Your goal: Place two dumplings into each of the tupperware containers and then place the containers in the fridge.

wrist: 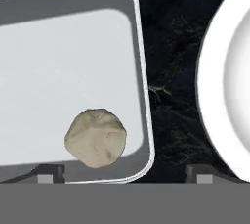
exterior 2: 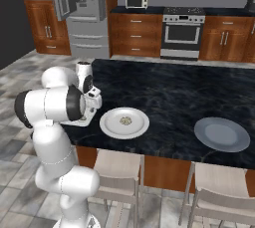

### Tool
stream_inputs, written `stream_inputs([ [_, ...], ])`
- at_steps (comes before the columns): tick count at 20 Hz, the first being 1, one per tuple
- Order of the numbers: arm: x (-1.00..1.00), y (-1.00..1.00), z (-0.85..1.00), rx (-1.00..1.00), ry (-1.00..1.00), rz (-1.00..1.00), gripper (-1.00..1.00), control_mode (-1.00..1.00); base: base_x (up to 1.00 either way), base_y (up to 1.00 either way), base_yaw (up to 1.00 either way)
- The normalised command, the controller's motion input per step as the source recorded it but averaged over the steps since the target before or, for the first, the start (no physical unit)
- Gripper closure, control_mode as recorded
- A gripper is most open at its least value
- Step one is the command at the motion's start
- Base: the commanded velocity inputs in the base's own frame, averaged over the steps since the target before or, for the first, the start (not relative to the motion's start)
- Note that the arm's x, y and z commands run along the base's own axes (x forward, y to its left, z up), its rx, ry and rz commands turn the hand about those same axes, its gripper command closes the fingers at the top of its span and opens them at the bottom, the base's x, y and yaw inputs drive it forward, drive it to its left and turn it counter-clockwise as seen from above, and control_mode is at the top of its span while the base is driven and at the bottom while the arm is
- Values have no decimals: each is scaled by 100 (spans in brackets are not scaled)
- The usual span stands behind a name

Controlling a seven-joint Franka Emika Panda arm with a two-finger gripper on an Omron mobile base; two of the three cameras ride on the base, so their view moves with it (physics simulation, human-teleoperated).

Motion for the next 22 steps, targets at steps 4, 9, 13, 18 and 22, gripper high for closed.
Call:
stream_inputs([
  [4, -8, -93, 39, 1, 1, 0, -100, -100, 0, 0, 0],
  [9, -4, -100, 0, 3, 0, 0, -100, -100, 0, 0, 0],
  [13, 0, -100, -1, 0, 0, -1, -100, -100, 0, 0, 0],
  [18, 0, -75, -14, 0, 0, -3, -100, -100, 0, 0, 0],
  [22, 7, 2, -42, 0, 0, 3, -100, -100, 0, 0, 0],
])
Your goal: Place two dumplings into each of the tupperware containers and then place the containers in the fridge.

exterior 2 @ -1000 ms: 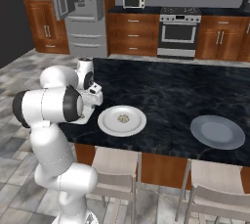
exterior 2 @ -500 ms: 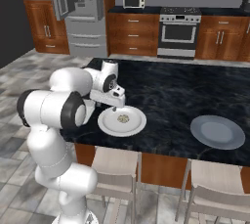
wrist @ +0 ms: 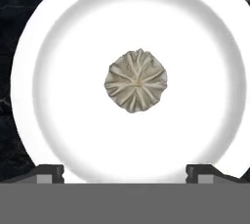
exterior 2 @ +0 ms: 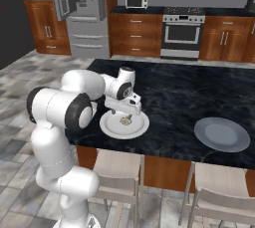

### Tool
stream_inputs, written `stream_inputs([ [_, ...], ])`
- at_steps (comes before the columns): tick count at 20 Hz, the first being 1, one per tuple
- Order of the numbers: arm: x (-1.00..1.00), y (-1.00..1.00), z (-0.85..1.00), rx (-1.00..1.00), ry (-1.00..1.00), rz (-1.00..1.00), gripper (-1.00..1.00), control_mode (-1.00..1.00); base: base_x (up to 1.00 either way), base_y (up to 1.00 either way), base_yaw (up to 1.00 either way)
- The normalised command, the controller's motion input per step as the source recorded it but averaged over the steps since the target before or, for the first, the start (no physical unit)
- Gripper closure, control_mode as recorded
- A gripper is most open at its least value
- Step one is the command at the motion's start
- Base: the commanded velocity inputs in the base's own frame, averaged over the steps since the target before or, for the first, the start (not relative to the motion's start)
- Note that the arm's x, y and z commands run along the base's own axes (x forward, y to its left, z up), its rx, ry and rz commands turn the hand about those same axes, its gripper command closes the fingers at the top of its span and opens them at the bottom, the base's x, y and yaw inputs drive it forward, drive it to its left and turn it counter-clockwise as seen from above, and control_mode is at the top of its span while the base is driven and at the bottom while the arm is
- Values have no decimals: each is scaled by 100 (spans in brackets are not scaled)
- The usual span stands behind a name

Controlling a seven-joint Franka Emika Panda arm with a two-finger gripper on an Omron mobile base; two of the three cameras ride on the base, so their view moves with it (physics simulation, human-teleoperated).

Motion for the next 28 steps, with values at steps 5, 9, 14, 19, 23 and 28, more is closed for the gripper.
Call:
stream_inputs([
  [5, 29, 5, -53, 0, 0, 2, -100, -100, 0, 0, 0],
  [9, 27, 0, -41, 0, 0, 0, -100, -100, 0, 0, 0],
  [14, 19, -9, -34, 0, 0, 0, -100, -100, 0, 0, 0],
  [19, 31, -1, -20, 0, 0, 0, -100, -100, 0, 0, 0],
  [23, 26, 0, -23, 0, 0, 0, -100, -100, 0, 0, 0],
  [28, 4, 0, -22, 0, 0, 0, 100, -100, 0, 0, 0],
])
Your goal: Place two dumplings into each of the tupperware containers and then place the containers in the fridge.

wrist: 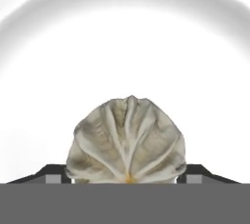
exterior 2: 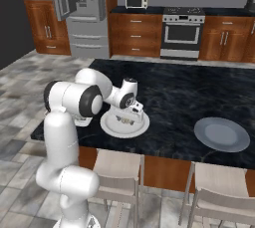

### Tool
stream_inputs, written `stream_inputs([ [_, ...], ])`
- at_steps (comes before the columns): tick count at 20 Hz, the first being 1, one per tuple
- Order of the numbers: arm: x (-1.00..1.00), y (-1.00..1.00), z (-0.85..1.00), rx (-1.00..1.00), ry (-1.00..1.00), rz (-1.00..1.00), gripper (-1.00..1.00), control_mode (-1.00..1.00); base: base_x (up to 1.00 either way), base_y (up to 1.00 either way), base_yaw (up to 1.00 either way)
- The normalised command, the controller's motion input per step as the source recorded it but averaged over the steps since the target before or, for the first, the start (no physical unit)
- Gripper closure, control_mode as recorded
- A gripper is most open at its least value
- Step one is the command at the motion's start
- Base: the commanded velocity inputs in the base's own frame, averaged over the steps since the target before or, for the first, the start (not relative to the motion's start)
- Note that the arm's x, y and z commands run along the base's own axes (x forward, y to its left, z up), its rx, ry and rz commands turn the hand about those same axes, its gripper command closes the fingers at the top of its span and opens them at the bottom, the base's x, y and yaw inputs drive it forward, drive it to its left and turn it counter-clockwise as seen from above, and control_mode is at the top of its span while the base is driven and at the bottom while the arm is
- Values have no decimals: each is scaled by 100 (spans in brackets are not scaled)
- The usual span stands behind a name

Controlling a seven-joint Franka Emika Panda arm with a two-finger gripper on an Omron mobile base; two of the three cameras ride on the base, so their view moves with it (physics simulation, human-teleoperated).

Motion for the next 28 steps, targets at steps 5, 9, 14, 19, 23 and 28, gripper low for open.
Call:
stream_inputs([
  [5, -15, 5, 11, 0, 0, 1, 100, -100, 0, 0, 0],
  [9, -43, 68, 26, 0, 0, 7, 100, -100, 0, 0, 0],
  [14, -43, 85, 57, 0, 0, 13, 100, -100, 0, 0, 0],
  [19, -4, 82, 66, 0, 2, 7, 100, -100, 0, 0, 0],
  [23, 0, 99, 11, 0, 11, 6, 100, -100, 0, 0, 0],
  [28, 7, 97, 6, 0, 5, 4, 100, -100, 0, 0, 0],
])
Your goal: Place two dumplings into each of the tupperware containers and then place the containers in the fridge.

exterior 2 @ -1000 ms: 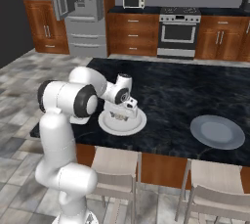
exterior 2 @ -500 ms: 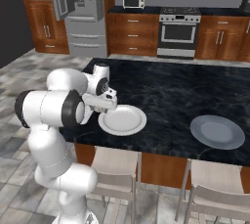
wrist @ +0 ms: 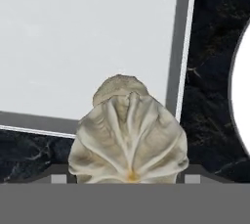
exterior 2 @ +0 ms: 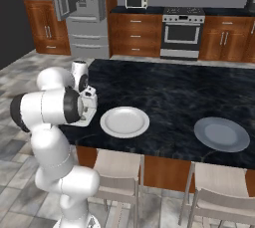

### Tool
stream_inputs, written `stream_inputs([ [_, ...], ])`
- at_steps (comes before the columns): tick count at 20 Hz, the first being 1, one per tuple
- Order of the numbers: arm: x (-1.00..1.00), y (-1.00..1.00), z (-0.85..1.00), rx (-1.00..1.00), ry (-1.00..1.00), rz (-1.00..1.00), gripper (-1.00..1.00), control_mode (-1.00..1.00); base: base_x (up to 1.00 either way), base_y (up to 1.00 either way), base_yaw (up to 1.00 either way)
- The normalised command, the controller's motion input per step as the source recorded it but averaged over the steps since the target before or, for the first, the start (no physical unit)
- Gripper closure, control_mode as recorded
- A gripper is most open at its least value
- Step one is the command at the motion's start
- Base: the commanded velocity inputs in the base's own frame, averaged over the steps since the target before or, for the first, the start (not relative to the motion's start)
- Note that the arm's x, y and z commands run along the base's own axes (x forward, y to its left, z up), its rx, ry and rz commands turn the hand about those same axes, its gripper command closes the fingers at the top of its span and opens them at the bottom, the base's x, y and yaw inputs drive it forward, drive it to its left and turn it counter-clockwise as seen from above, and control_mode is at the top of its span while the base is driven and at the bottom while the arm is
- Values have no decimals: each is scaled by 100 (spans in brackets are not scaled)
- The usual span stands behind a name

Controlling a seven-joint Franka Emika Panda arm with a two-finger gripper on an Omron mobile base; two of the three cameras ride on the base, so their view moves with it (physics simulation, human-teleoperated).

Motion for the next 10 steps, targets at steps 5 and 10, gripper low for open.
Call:
stream_inputs([
  [5, 34, 100, 0, 0, 10, 2, 100, -100, 0, 0, 0],
  [10, 35, 64, -17, 0, 7, 2, 100, -100, 0, 0, 0],
])
